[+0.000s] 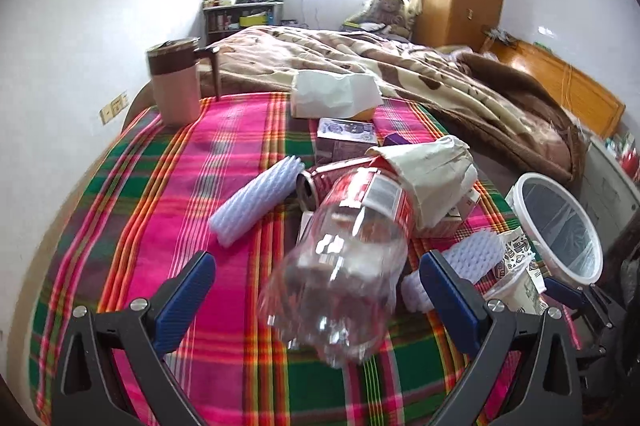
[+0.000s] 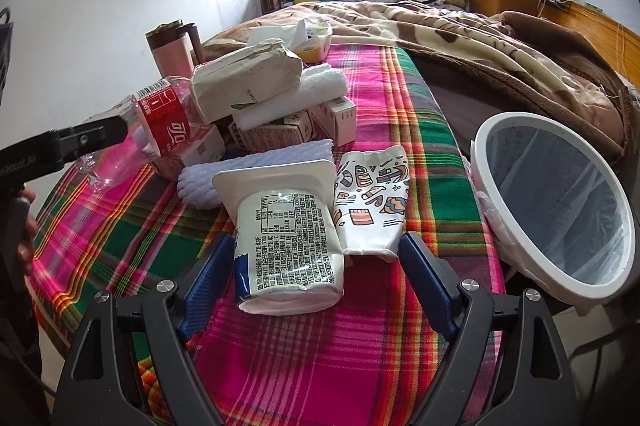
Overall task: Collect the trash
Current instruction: 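Grasp the clear Coca-Cola bottle with the left tool while the right tool grasps the white yogurt bottle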
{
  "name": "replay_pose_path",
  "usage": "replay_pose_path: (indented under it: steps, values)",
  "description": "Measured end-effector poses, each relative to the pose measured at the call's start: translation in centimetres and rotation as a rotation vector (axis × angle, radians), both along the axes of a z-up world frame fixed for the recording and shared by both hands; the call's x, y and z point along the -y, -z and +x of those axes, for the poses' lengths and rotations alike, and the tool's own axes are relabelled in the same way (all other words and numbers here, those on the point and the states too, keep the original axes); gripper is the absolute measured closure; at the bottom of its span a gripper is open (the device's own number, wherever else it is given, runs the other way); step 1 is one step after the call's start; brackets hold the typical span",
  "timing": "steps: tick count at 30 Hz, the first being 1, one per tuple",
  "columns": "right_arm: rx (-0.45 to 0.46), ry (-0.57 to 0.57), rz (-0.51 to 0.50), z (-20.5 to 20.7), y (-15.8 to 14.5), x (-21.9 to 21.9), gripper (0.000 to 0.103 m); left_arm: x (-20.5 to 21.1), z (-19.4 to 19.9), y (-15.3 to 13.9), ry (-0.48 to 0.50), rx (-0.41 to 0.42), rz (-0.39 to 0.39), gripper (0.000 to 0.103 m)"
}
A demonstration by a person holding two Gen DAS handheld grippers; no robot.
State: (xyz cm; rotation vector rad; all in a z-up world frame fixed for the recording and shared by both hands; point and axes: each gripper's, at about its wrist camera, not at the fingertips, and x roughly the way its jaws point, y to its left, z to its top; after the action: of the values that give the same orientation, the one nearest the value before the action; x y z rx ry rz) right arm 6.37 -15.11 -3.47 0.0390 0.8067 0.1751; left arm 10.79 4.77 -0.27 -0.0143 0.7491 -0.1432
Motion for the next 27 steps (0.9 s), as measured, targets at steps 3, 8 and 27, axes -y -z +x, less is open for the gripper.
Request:
replay_pose_path:
  steps: [3, 8, 27]
  values:
    - [-0.017, -0.018, -0.003, 0.6, 0.0, -0.2, 0.017, 0.9, 1.1, -0.3, 0.043, -0.008, 0.053, 0.0]
    - [-0.037, -0.015, 0.0, 1.3, 0.1, -0.2, 0.017, 2.2, 3.1, 0.1, 0.111, -0.094, 0.097, 0.0]
    - [0.0, -0.062, 0.057, 0.6, -0.7, 0.1, 0.028, 1.8, 2.7, 0.2, 0.083, -0.099, 0.053, 0.036]
